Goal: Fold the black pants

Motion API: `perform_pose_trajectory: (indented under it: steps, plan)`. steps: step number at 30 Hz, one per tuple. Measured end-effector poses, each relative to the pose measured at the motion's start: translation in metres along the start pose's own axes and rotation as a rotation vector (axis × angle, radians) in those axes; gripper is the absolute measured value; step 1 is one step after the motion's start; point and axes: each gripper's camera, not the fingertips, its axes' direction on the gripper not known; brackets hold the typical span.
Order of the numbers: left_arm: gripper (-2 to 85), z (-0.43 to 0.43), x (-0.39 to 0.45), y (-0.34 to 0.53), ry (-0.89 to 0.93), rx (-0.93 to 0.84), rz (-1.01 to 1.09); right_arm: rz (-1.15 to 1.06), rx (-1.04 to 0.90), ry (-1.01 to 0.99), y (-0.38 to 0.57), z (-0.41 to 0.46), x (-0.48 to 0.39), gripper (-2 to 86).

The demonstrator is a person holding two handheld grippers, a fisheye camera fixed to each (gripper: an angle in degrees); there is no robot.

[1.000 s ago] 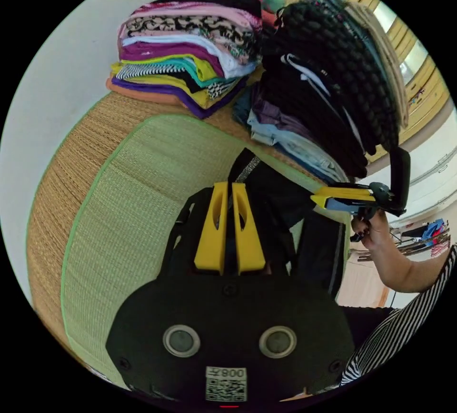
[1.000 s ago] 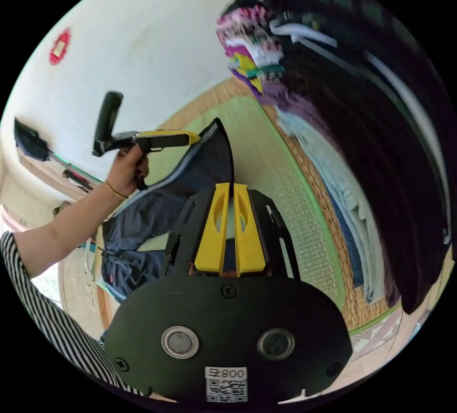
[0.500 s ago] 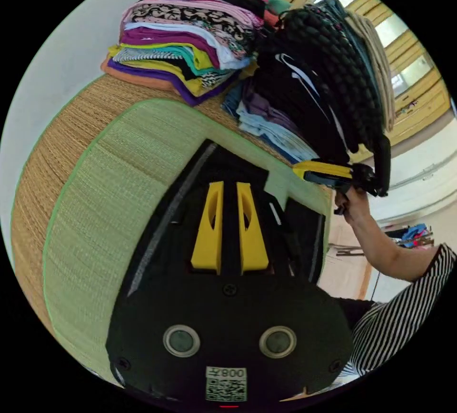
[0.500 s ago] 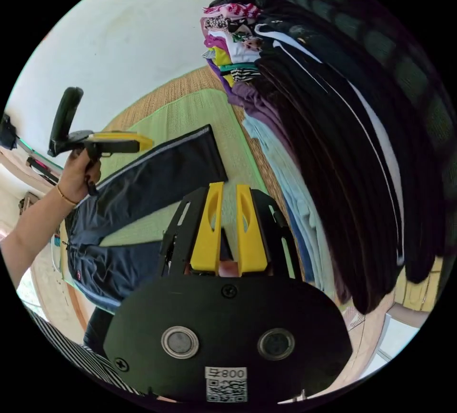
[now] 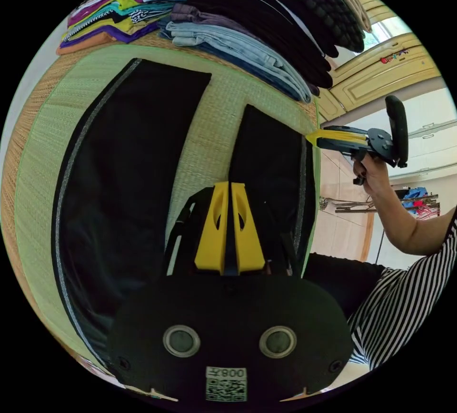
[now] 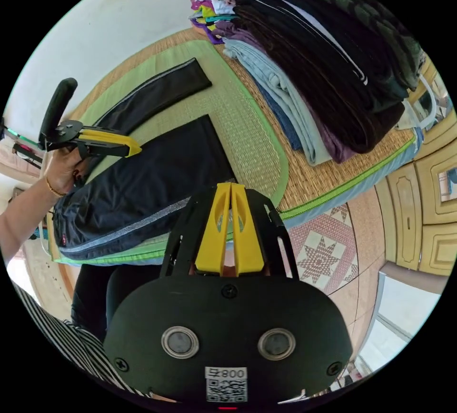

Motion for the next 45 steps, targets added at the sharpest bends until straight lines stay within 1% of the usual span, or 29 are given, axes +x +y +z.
perform_pose_trajectory:
  steps: [2, 3, 5, 6, 8, 10, 11, 12, 15, 17, 19, 23, 25, 27, 29, 31, 32, 34, 35, 37, 38, 41, 43, 45]
  plan:
    - [1.2, -0.015, 0.004, 0.009, 0.013, 0.076, 0.008, -0.015, 0.072, -0.015, 0.004, -0.021, -0.002, 0.6]
    - [1.0, -0.023, 0.007, 0.014, 0.004, 0.108, 0.017, -0.017, 0.117, 0.012, 0.007, -0.035, -0.002, 0.5]
    - [0.9, -0.028, 0.008, 0.020, -0.015, 0.137, 0.023, -0.007, 0.157, 0.028, 0.010, -0.048, 0.002, 0.6]
    - [0.8, -0.026, 0.006, 0.022, -0.013, 0.131, 0.018, 0.000, 0.167, -0.008, 0.011, -0.050, 0.008, 0.7]
    - [0.8, -0.014, 0.001, 0.025, -0.019, 0.091, 0.007, 0.009, 0.151, -0.037, 0.009, -0.041, 0.012, 1.3]
    - [0.8, -0.001, -0.004, 0.032, -0.049, 0.044, -0.012, -0.005, 0.126, -0.007, 0.005, -0.026, 0.009, 2.4]
    - [0.8, 0.005, -0.008, 0.039, -0.035, 0.033, -0.024, 0.000, 0.091, 0.020, -0.001, -0.012, 0.007, 5.0]
    - [0.9, 0.009, -0.011, 0.047, -0.016, 0.021, -0.043, -0.006, 0.055, 0.006, -0.009, 0.001, 0.006, 7.0]
    - [0.9, 0.013, -0.018, 0.068, 0.001, 0.005, -0.063, -0.023, 0.031, -0.044, -0.025, 0.024, 0.002, 8.5]
    - [0.9, 0.013, -0.021, 0.081, 0.002, 0.006, -0.069, -0.053, -0.026, -0.002, -0.033, 0.040, -0.004, 8.4]
    - [0.9, 0.011, -0.025, 0.095, 0.018, 0.012, -0.079, -0.062, -0.009, 0.014, -0.035, 0.045, -0.008, 7.7]
    - [1.0, -0.003, -0.032, 0.131, 0.068, 0.080, -0.097, -0.088, -0.045, -0.004, -0.036, 0.043, -0.012, 2.9]
    - [1.0, -0.016, -0.033, 0.149, 0.097, 0.140, -0.091, -0.103, 0.013, -0.028, -0.030, 0.022, -0.014, 2.2]
    - [1.2, -0.033, -0.034, 0.173, 0.108, 0.215, -0.081, -0.101, 0.140, -0.057, -0.018, -0.017, -0.014, 1.8]
    - [1.4, -0.038, -0.038, 0.186, 0.110, 0.242, -0.090, -0.078, 0.171, -0.050, -0.015, -0.028, -0.010, 1.9]
    - [1.6, -0.031, -0.046, 0.195, 0.122, 0.215, -0.112, -0.034, 0.143, -0.077, -0.017, -0.017, -0.001, 2.3]
    - [2.0, -0.022, -0.052, 0.201, 0.127, 0.178, -0.134, -0.006, 0.096, -0.113, -0.021, -0.001, 0.005, 2.7]
    - [2.6, -0.008, -0.059, 0.214, 0.078, 0.095, -0.157, 0.042, 0.023, -0.119, -0.026, 0.027, 0.011, 3.3]
    - [3.0, -0.004, -0.064, 0.228, 0.041, 0.069, -0.206, 0.064, -0.016, -0.116, -0.030, 0.044, 0.014, 3.7]
    - [3.3, -0.009, -0.066, 0.254, 0.020, 0.079, -0.221, 0.108, -0.067, -0.076, -0.034, 0.061, 0.016, 4.3]
    - [3.5, -0.019, -0.065, 0.275, 0.016, 0.119, -0.217, 0.124, -0.039, -0.094, -0.036, 0.060, 0.016, 4.2]
    - [3.8, -0.050, -0.070, 0.347, 0.043, 0.226, -0.262, 0.116, 0.022, -0.033, -0.041, 0.052, 0.001, 3.5]
    - [3.8, -0.065, -0.076, 0.403, 0.042, 0.258, -0.338, 0.092, 0.047, -0.051, -0.043, 0.049, -0.013, 3.1]
    - [3.4, -0.081, -0.083, 0.487, -0.031, 0.250, -0.493, 0.005, 0.087, -0.154, -0.049, 0.049, -0.048, 2.7]
